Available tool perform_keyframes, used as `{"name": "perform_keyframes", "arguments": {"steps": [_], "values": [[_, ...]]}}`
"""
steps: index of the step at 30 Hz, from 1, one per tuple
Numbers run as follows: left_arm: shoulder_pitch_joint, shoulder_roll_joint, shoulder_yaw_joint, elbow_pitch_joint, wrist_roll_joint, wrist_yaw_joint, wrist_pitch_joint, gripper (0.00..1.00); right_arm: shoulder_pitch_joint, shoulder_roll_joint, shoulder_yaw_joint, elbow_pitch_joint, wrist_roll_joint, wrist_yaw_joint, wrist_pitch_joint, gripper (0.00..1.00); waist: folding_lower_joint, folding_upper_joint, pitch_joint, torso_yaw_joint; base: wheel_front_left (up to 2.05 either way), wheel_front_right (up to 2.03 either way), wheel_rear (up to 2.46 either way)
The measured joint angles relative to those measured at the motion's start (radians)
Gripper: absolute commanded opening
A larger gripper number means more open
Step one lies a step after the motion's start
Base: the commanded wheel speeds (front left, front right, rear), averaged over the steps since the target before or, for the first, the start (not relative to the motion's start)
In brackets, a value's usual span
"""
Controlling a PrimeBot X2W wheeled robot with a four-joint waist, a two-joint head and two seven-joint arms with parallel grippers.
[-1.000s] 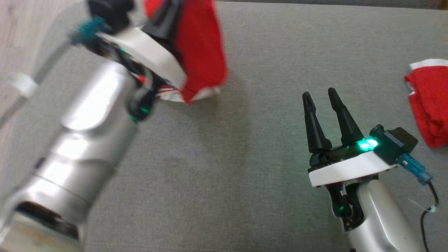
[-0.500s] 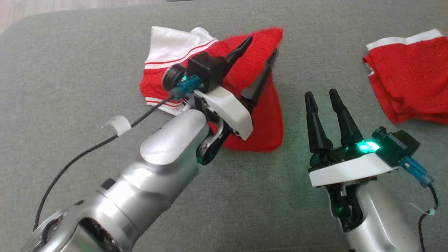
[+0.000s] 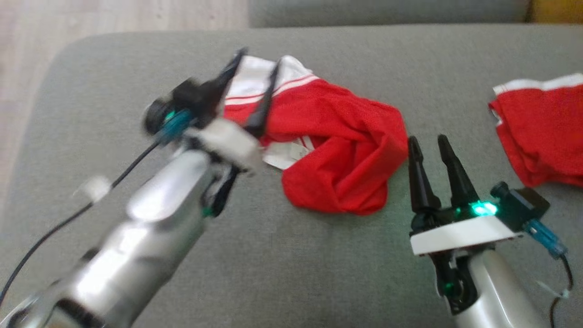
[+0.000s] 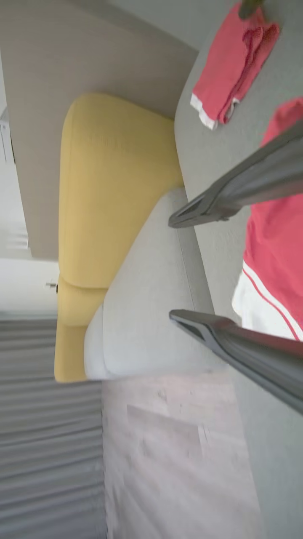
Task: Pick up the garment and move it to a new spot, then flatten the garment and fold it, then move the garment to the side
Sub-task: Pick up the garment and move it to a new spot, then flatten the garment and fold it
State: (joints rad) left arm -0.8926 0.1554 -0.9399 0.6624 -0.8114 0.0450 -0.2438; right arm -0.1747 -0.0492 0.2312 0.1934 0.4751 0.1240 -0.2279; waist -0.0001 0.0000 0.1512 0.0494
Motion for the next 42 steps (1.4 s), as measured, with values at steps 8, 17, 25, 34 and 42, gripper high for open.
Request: {"name": "perform_keyframes", "arguments": {"steps": [8,17,25,34,42], "values": [[0.333,0.175,0.063,-0.188,0.024,0.100,-0.008,1.00,0.070,0.001,-0.053,0.003,-0.001,0.000,0.013,1.00,-0.0001,0.0000,-0.084,0.078,0.00,0.00,0.00],[0.630,0.215,0.176,-0.452,0.073,0.206,-0.008,1.00,0.156,0.001,-0.078,-0.019,-0.001,0.000,0.038,1.00,-0.0002,0.0000,-0.149,0.127,0.00,0.00,0.00],[0.699,0.206,0.236,-0.524,0.144,0.221,-0.008,1.00,0.170,0.001,-0.076,-0.026,-0.001,0.000,0.049,1.00,0.0000,0.0000,-0.163,0.122,0.00,0.00,0.00],[0.720,0.189,0.260,-0.533,0.154,0.207,-0.008,1.00,0.169,0.001,-0.077,-0.030,-0.001,0.000,0.050,1.00,0.0001,0.0000,-0.138,0.119,0.00,0.00,0.00],[0.712,0.171,0.266,-0.522,0.163,0.189,-0.008,1.00,0.138,0.002,-0.109,-0.033,-0.061,0.000,0.080,1.00,0.0001,0.0000,-0.072,0.135,0.00,0.00,0.00]]}}
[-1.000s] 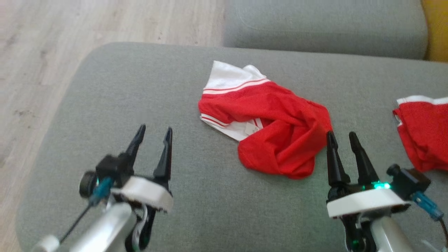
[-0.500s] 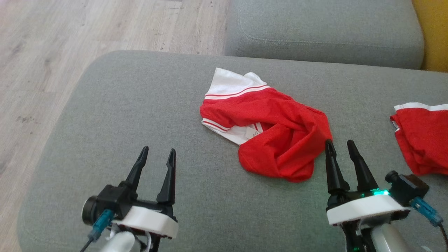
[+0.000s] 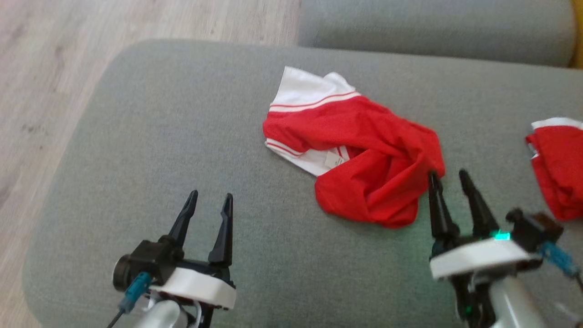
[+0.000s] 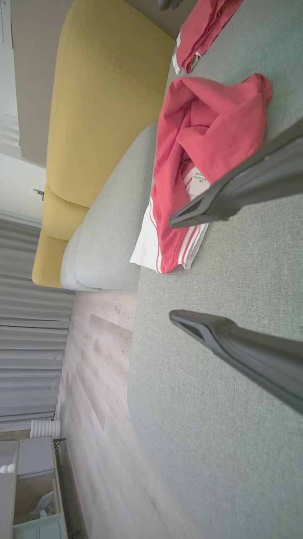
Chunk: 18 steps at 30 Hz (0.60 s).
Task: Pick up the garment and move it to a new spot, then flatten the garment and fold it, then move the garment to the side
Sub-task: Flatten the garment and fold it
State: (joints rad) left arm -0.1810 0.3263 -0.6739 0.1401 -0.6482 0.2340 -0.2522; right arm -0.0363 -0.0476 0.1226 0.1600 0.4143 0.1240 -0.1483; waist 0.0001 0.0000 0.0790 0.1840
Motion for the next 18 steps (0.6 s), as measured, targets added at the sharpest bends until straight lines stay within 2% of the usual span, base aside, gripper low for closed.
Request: {"name": "perform_keyframes", "arguments": {"steps": [6,9,10,14,15,16,18], "values": [[-0.048,-0.039,0.001,0.022,0.016,-0.033,0.000,1.00,-0.198,0.000,-0.060,0.094,-0.146,0.000,0.110,1.00,0.0002,0.0000,0.072,0.023,0.00,0.00,0.00],[-0.079,-0.065,0.002,0.044,0.025,-0.051,0.000,1.00,-0.284,-0.002,-0.099,0.190,-0.214,0.000,0.193,1.00,0.0002,0.0000,0.096,0.046,0.00,0.00,0.00],[-0.083,-0.079,0.005,0.054,0.032,-0.060,0.000,1.00,-0.320,-0.001,-0.112,0.256,-0.240,0.000,0.244,1.00,0.0001,0.0000,0.109,0.062,0.00,0.00,0.00],[-0.084,-0.103,0.026,0.077,0.039,-0.080,0.000,1.00,-0.382,-0.002,-0.137,0.382,-0.275,0.000,0.331,1.00,0.0001,0.0000,0.130,0.094,0.00,0.00,0.00],[-0.085,-0.106,0.030,0.081,0.044,-0.085,0.000,1.00,-0.398,-0.002,-0.135,0.408,-0.276,0.000,0.347,0.41,0.0001,0.0000,0.135,0.100,0.00,0.00,0.00],[-0.087,-0.109,0.032,0.085,0.047,-0.090,0.000,1.00,-0.413,-0.005,-0.133,0.427,-0.285,0.000,0.351,0.00,0.0002,0.0000,0.138,0.106,0.00,0.00,0.00],[-0.091,-0.117,0.035,0.093,0.053,-0.095,0.000,1.00,-0.444,-0.012,-0.133,0.452,-0.298,0.000,0.337,0.00,0.0002,0.0000,0.141,0.116,0.00,0.00,0.00]]}}
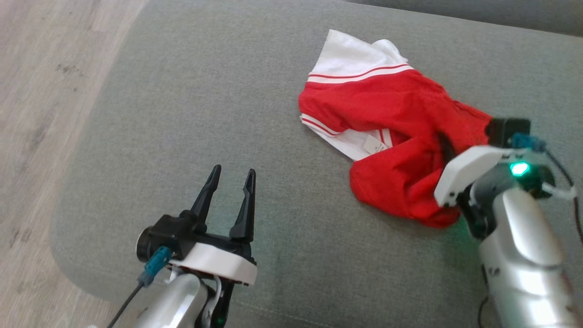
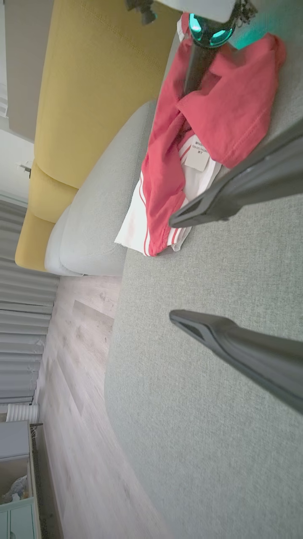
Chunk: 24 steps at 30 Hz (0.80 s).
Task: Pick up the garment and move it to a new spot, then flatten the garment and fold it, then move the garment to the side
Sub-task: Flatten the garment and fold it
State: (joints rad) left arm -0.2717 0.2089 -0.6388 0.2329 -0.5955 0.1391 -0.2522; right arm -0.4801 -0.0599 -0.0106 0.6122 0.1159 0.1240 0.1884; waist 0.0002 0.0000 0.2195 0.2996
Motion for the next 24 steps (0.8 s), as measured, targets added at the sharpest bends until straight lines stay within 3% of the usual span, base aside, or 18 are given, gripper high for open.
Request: {"name": "perform_keyframes", "arguments": {"steps": [16,21,24], "values": [[0.023,-0.038,0.061,0.041,0.026,-0.026,0.000,1.00,-0.359,-0.087,0.052,0.058,-0.033,0.000,-0.281,0.00,-0.0002,0.0000,-0.102,0.026,0.00,0.00,0.00],[0.079,-0.035,0.079,0.037,0.026,-0.026,0.000,1.00,-0.448,-0.108,0.146,0.042,-0.102,0.000,-0.398,0.00,-0.0004,0.0000,-0.158,0.028,0.00,0.00,0.00],[0.106,-0.025,0.092,0.024,0.025,-0.025,0.000,1.00,-0.432,-0.105,0.271,0.048,-0.129,0.000,-0.406,0.00,-0.0005,0.0000,-0.188,0.023,0.00,0.00,0.00]]}}
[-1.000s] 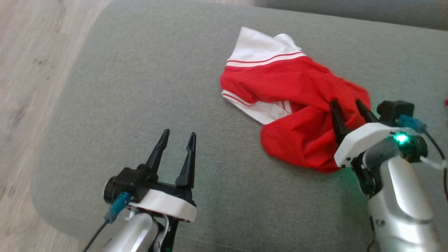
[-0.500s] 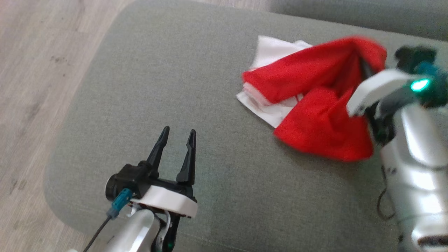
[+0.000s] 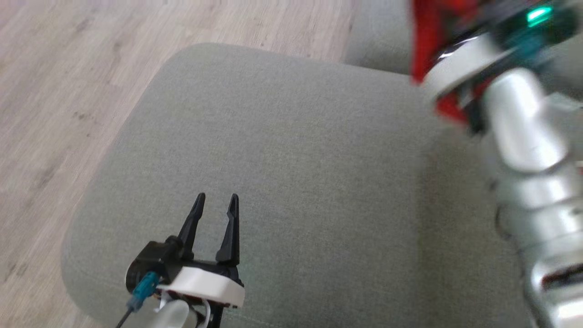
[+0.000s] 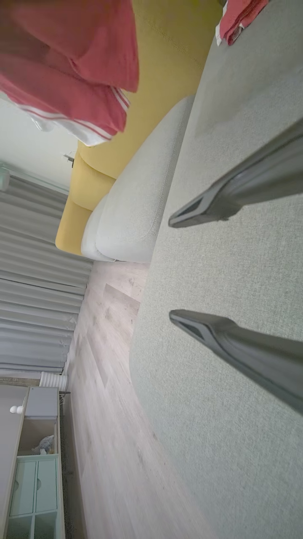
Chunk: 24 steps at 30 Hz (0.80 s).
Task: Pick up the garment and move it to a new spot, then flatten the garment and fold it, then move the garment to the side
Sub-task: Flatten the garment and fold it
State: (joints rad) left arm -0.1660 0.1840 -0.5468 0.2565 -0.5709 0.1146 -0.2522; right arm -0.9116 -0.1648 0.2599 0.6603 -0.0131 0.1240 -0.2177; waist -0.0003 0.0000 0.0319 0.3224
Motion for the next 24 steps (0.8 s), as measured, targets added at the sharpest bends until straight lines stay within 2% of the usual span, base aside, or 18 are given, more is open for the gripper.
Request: {"name": "perform_keyframes", "arguments": {"steps": [5,10,11,12,15,18,21,24], "values": [[0.022,0.010,0.002,-0.019,0.000,0.009,0.000,1.00,0.183,0.022,0.274,0.045,-0.009,0.000,0.032,0.00,0.0001,0.0000,-0.020,-0.021,0.00,0.00,0.00],[0.028,0.018,0.002,-0.037,-0.003,0.010,0.005,1.00,0.445,0.020,0.498,0.074,0.068,0.000,0.073,0.00,0.0002,0.0000,-0.015,-0.044,0.00,0.00,0.00],[0.028,0.020,0.002,-0.038,-0.003,0.010,0.006,1.00,0.474,0.019,0.529,0.073,0.086,0.000,0.083,0.38,0.0002,0.0000,-0.014,-0.048,0.00,0.00,0.00],[0.028,0.021,0.002,-0.039,-0.003,0.010,0.006,1.00,0.492,0.016,0.552,0.067,0.101,0.000,0.086,1.00,0.0002,0.0000,-0.014,-0.052,0.00,0.00,0.00],[0.028,0.025,0.002,-0.041,-0.003,0.018,0.013,1.00,0.500,-0.003,0.575,0.021,0.147,0.000,0.092,1.00,0.0002,0.0000,-0.015,-0.067,0.00,0.00,0.00],[0.028,0.028,0.002,-0.045,-0.003,0.019,0.013,1.00,0.499,-0.016,0.527,-0.042,0.195,0.000,0.088,1.00,0.0002,0.0000,-0.021,-0.080,0.00,0.00,0.00],[0.028,0.030,0.002,-0.050,-0.003,0.019,0.014,1.00,0.503,-0.018,0.416,-0.119,0.238,0.000,0.070,1.00,0.0002,0.0000,-0.031,-0.089,0.00,0.00,0.00],[0.030,0.033,0.002,-0.058,-0.003,0.027,0.015,1.00,0.527,-0.018,0.260,-0.194,0.244,0.000,0.053,1.00,0.0002,0.0000,-0.040,-0.097,0.00,0.00,0.00]]}}
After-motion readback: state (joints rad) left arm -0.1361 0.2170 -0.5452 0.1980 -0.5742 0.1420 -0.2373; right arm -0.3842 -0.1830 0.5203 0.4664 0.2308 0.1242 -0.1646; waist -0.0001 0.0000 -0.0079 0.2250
